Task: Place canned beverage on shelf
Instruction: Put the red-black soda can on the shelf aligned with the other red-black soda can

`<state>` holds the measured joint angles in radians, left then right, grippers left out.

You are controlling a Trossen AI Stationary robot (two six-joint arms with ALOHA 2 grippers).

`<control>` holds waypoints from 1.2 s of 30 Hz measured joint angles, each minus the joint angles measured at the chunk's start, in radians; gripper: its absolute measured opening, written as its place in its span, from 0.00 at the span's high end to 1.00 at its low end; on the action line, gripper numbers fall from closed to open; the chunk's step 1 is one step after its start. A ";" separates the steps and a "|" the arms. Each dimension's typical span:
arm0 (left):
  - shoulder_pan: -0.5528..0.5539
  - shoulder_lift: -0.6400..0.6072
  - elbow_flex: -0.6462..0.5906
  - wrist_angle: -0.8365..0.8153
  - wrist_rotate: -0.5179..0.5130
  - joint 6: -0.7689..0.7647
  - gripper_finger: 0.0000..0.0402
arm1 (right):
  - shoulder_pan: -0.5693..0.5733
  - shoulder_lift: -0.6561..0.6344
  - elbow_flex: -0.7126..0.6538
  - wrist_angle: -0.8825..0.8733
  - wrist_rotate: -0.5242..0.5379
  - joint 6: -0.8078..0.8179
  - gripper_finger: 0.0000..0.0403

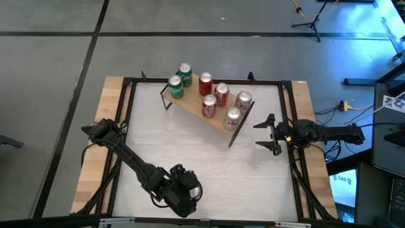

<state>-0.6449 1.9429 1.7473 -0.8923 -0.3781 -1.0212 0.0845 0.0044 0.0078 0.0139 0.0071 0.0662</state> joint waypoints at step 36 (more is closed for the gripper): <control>0.080 0.070 0.000 0.010 0.243 -0.258 0.02 | 0.000 0.000 -0.001 0.005 0.001 0.000 0.13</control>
<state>-0.5645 2.0125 1.7473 -0.8822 -0.1349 -1.2797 0.0849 0.0044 0.0071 0.0185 0.0078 0.0658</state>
